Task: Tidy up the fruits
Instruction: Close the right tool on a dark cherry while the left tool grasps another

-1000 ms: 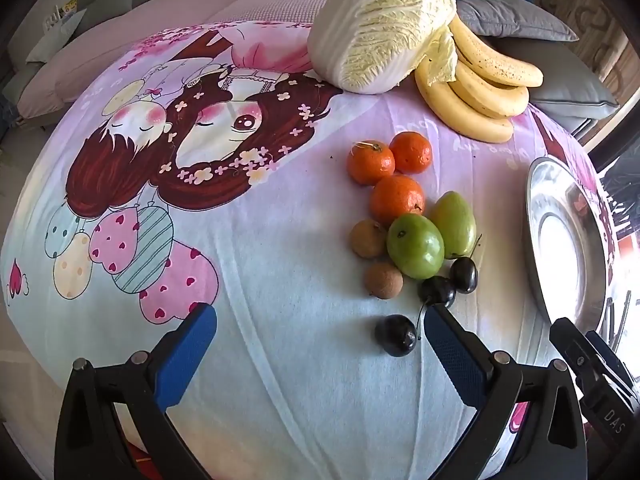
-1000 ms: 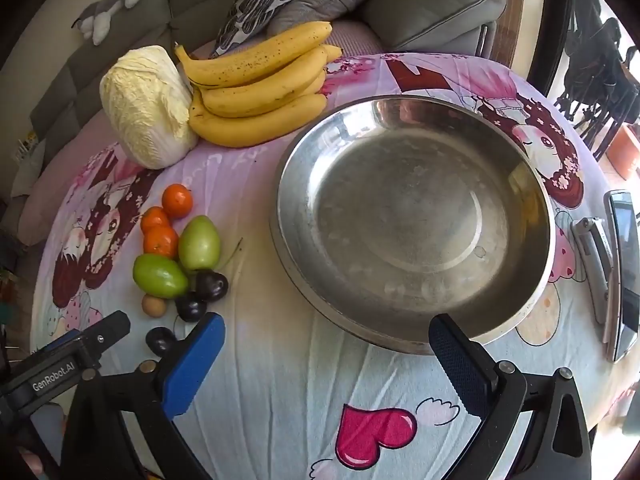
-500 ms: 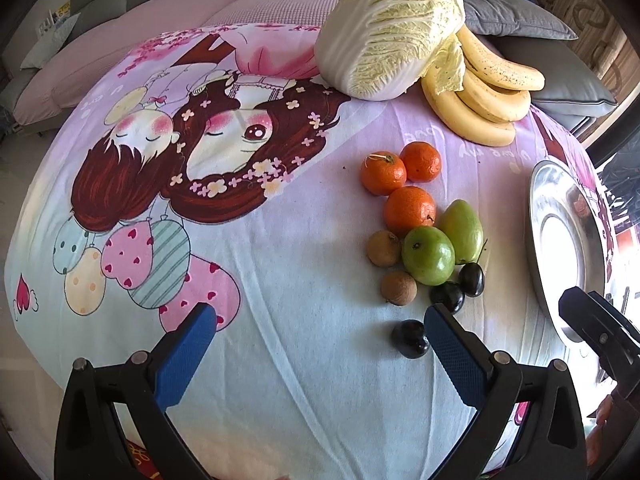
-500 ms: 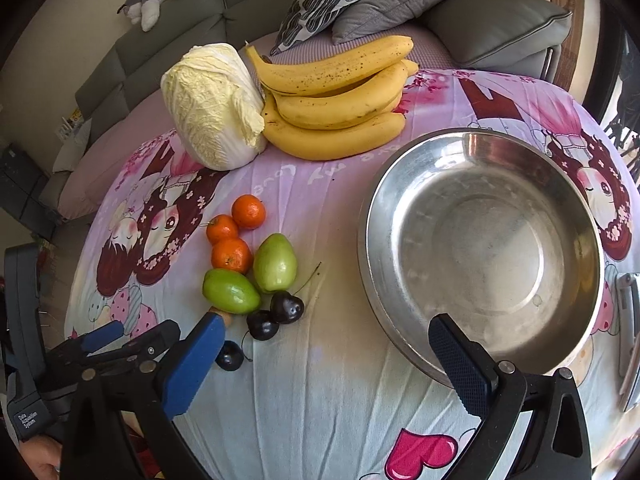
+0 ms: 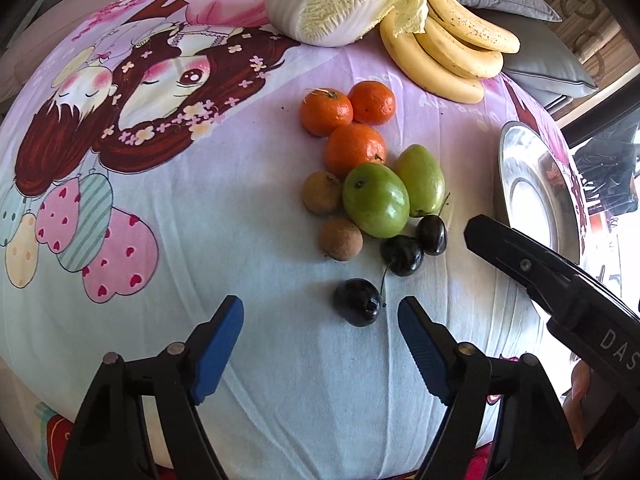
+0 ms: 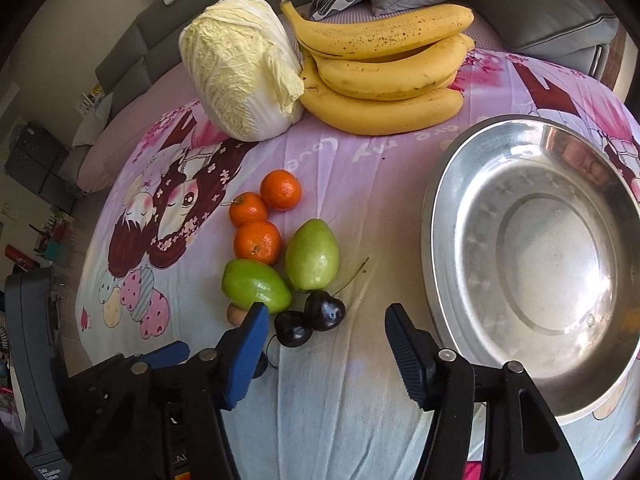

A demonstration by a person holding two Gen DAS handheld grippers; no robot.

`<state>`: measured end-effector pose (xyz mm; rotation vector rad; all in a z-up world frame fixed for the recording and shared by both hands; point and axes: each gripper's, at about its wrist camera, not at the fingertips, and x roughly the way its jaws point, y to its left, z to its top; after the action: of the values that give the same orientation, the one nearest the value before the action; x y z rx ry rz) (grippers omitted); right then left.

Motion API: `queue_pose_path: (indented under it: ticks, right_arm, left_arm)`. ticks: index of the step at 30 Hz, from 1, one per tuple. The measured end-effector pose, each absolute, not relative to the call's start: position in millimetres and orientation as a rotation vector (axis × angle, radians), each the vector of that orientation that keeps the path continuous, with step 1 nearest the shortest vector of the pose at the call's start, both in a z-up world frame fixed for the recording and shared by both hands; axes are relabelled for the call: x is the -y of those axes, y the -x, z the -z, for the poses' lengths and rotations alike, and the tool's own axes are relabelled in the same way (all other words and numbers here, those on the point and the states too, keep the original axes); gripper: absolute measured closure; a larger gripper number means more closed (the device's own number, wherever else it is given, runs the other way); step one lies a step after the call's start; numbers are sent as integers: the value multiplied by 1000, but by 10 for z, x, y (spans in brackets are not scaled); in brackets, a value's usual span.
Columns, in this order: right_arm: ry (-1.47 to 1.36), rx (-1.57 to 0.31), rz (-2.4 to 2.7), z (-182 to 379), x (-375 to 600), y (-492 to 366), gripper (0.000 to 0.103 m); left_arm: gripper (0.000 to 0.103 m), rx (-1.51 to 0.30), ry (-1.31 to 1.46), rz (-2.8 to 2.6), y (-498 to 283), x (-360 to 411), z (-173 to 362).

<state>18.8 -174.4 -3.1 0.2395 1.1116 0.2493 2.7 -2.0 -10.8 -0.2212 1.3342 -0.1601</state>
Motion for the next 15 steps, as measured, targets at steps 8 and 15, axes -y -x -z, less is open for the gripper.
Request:
queue_pose_path:
  ticks: [8, 15]
  right_arm:
    - [-273, -1181, -272, 190, 1661, -339, 58]
    - [-335, -1227, -264, 306, 1689, -411, 63]
  left_arm:
    - [46, -1355, 238, 162, -94, 122, 242]
    - [51, -1370, 245, 145, -209, 95, 287]
